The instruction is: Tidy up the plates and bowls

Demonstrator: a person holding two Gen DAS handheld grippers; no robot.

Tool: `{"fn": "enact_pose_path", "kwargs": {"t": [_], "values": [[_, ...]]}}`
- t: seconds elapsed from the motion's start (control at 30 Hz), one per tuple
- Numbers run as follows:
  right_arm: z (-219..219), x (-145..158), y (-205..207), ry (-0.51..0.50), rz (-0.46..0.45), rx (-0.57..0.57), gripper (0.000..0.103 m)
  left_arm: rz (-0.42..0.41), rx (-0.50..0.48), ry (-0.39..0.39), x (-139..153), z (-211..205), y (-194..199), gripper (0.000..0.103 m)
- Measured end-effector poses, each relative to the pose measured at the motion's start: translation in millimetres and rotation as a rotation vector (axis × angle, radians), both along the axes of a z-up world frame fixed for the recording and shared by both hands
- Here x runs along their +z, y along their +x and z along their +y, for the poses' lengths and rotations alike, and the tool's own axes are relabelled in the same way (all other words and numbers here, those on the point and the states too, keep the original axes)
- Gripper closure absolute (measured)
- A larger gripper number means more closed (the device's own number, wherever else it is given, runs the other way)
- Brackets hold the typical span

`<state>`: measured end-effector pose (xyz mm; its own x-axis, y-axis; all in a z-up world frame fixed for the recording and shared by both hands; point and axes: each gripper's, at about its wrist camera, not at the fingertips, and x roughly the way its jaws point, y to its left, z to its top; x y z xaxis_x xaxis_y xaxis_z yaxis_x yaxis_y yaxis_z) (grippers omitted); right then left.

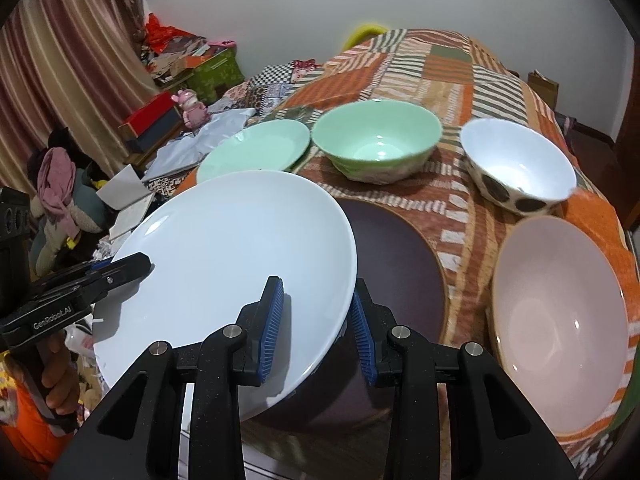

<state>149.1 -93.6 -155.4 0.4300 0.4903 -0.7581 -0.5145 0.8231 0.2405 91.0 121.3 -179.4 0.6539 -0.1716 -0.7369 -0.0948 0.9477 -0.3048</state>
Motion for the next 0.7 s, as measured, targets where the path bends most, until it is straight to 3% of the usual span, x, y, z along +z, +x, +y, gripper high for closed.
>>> {"fn": "enact_pose_path", "kwargs": {"t": [0.7], "values": [[-22.0, -27.9, -1.5, -0.031, 0.059, -0.083, 0.072, 0.087, -0.058, -0.008, -34.1, -21.2, 24.9, 0.077]]}}
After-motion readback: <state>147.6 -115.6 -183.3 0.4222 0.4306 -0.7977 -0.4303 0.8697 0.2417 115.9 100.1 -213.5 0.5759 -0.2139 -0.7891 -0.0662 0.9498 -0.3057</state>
